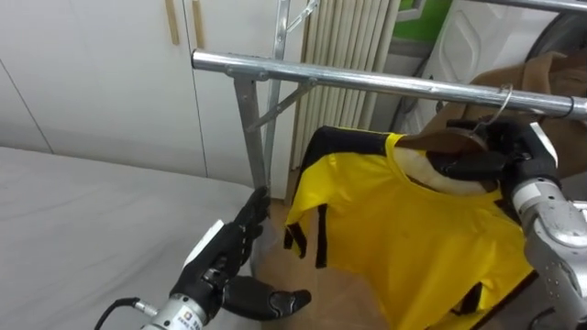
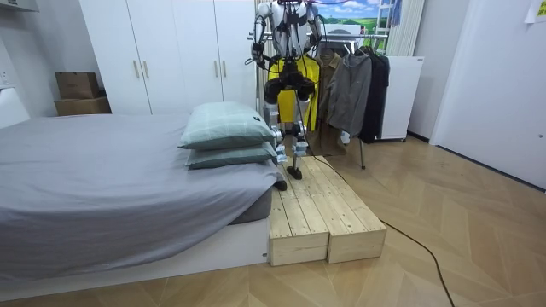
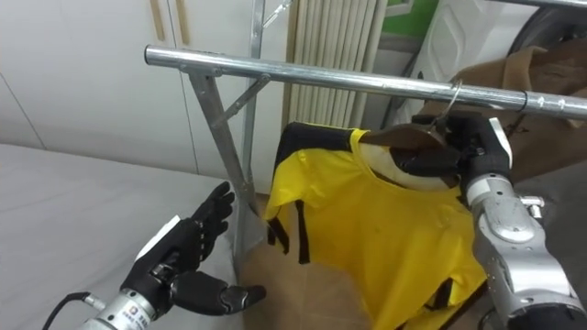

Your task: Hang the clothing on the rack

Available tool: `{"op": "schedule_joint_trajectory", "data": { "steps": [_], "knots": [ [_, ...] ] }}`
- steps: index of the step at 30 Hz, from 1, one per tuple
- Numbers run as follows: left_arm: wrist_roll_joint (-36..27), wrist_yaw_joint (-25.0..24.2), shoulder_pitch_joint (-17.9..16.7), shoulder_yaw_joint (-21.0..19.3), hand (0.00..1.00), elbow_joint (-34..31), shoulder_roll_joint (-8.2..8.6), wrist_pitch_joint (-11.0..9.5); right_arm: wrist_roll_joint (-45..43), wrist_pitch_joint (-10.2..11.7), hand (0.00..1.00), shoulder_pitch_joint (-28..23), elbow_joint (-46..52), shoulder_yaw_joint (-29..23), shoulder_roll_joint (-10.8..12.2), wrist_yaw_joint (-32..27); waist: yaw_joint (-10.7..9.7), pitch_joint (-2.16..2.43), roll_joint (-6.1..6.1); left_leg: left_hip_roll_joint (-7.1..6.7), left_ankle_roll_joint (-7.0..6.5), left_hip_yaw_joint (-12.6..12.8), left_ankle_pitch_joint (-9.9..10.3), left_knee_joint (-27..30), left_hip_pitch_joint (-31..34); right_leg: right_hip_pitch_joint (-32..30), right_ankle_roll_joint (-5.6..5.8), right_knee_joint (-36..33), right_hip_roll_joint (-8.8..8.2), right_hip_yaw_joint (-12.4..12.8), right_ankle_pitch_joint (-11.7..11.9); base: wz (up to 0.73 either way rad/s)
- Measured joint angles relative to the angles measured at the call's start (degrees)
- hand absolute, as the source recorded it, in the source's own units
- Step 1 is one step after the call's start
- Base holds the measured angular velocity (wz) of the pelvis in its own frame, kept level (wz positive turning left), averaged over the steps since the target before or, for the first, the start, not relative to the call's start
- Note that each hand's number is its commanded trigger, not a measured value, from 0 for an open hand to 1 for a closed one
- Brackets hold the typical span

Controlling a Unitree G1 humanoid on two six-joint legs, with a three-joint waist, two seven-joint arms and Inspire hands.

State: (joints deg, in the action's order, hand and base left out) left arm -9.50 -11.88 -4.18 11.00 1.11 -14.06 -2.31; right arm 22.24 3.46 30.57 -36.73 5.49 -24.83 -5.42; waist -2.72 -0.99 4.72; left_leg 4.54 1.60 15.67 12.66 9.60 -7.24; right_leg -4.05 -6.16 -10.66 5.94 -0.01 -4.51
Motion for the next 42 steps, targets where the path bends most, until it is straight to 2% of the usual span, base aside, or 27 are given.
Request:
{"op": "schedule_joint_trajectory", "data": {
  "steps": [19, 35, 42],
  "knots": [
    [0.28, -0.18, 0.00, -0.01, 0.00, -0.04, -0.13, -0.19, 0.18, 0.49, 0.00, -0.32, -0.02, -0.05, 0.08, 1.25, 0.12, 0.02, 0.01, 0.03, 0.00, 0.01, 0.00, -0.02, 0.09, -0.11, 0.00, -0.06, 0.02, -0.09, -0.01, 0.00],
    [0.10, -0.05, 0.01, -0.04, 0.00, -0.81, -0.30, -0.20, 3.04, 0.49, 0.00, -0.40, -0.89, -0.06, 0.25, 3.80, 0.05, 0.03, 0.63, 0.04, 0.01, -0.01, 0.01, -0.11, -0.10, 0.09, 0.00, -0.03, -0.03, -0.14, -0.01, 0.00],
    [0.11, -0.39, 0.01, -0.08, 0.00, -1.00, -0.53, -0.17, 4.44, 0.49, 0.00, -0.15, -4.03, -0.57, 0.23, 5.18, 0.43, 0.01, 0.68, 0.07, 0.01, -0.13, 0.01, -0.21, -0.44, 0.60, 0.01, 0.13, -0.06, -0.26, -0.01, 0.01]
  ]
}}
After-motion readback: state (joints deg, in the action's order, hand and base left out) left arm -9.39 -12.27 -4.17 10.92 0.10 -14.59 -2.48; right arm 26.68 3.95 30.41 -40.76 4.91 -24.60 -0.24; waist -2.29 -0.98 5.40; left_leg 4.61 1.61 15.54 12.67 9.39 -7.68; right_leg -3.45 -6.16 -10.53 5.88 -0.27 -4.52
